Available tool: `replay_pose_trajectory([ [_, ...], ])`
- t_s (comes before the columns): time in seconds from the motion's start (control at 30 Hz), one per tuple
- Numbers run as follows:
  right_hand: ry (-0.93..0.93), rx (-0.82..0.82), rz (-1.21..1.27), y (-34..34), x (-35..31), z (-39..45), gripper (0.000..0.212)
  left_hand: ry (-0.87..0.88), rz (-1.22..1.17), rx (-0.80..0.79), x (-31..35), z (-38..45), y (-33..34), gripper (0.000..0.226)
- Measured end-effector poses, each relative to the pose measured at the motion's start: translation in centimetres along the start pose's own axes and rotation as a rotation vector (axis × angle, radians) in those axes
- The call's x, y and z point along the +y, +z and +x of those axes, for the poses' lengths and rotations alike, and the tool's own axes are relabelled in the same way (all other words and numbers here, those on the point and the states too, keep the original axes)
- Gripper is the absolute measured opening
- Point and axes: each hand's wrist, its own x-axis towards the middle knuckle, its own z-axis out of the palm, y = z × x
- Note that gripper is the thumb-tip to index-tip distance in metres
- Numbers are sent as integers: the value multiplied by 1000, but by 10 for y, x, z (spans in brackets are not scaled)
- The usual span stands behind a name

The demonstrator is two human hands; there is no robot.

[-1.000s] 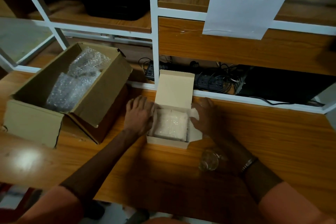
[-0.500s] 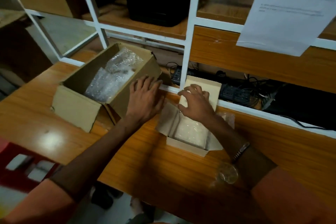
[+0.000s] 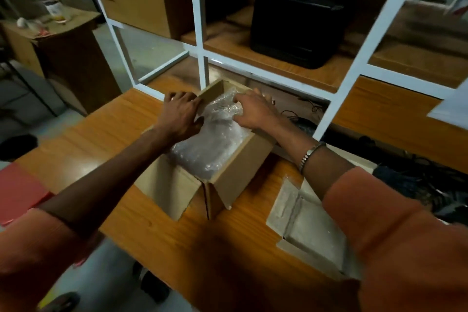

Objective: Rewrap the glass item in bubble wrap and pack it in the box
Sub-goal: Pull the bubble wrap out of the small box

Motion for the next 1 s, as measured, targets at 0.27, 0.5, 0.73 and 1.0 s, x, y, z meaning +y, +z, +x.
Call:
replay_pose_trajectory([
  [0.27,-100,-70,-217,27,-8,64,82,133,51,-43,-26,23,29,63],
  [0.5,-104,19,31,13,-4,69,23,151,-19,54,-31,41,40,67],
  [0.73,35,56,403,-62,41,16,17,123,-519,112,24,63,25,59],
  [1.0,295,225,524,-106,121,-94,26,228,-616,104,101,58,-17,28],
])
